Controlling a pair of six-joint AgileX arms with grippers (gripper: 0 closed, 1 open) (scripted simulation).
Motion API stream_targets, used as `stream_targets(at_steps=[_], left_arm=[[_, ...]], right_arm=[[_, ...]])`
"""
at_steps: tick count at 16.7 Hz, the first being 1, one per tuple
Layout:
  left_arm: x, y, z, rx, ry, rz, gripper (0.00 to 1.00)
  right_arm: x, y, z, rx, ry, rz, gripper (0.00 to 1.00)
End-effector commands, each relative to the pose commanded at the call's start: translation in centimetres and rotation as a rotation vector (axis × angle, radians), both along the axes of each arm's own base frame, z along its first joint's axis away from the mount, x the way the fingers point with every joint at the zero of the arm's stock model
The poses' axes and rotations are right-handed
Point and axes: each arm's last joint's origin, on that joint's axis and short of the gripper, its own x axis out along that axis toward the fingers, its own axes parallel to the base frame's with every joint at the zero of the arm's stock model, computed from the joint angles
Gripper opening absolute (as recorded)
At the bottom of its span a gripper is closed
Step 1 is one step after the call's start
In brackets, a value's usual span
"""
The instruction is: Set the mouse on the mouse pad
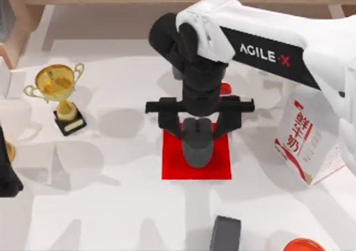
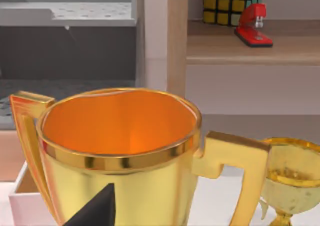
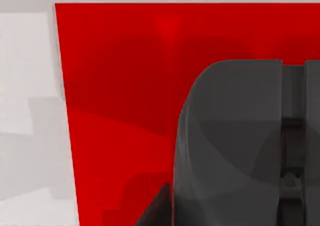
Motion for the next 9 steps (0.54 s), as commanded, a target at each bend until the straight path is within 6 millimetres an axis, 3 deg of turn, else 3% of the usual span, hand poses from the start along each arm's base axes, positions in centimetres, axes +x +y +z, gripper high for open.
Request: stream_targets(at_steps=[3, 9], left_arm=[[0.0, 0.0, 0.0, 0.0, 0.0, 0.0, 1.0], [0.0, 0.0, 0.0, 0.0, 0.0, 0.0, 1.0]], right_arm=[[0.0, 0.0, 0.0, 0.0, 0.0, 0.0, 0.98], [0.0, 0.0, 0.0, 0.0, 0.0, 0.0, 1.0]])
